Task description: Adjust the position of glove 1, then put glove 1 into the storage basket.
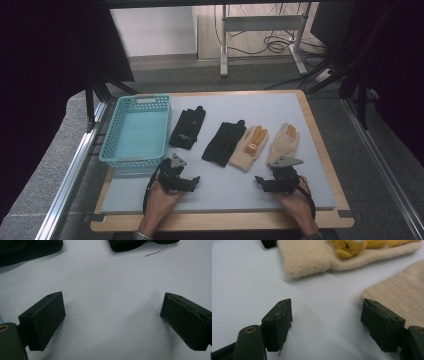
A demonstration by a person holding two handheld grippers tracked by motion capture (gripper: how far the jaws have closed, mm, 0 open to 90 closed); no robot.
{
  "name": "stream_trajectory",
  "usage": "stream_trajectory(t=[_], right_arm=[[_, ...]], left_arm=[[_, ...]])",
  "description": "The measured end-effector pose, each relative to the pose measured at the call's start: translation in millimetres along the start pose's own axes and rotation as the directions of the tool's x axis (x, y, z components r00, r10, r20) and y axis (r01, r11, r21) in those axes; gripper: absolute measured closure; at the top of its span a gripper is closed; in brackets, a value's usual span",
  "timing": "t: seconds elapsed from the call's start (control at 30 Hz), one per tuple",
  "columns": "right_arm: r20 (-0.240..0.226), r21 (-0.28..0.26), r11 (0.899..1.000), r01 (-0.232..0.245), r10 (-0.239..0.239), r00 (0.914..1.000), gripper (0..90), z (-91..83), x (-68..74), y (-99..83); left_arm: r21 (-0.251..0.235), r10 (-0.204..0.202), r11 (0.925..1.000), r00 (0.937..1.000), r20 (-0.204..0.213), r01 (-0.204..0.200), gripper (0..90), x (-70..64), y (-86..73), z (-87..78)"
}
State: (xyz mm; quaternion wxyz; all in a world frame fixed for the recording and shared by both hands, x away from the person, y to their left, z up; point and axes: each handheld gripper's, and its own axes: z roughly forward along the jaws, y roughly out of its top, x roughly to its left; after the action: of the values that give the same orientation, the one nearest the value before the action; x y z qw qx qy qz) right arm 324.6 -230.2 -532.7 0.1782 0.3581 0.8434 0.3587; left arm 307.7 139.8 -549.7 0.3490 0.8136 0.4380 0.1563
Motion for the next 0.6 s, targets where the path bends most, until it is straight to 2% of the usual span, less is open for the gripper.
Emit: stream_trajectory(t=[0.33,0.6], right_arm=[[-0.004,0.000,1.000,0.001,-0.001,1.0000,23.1,0.1,-0.2,-0.2],[0.002,0.012,1.000,0.004,-0.004,1.0000,15.7,1.2,0.3,0.1]], left_arm=[[-0.002,0.000,1.0000,1.0000,-0.001,0.000,6.1,-0.2,-0.2,-0.1],[-0.002,0.000,1.0000,1.0000,-0.002,0.000,6.3,-0.2,-0.4,-0.1]])
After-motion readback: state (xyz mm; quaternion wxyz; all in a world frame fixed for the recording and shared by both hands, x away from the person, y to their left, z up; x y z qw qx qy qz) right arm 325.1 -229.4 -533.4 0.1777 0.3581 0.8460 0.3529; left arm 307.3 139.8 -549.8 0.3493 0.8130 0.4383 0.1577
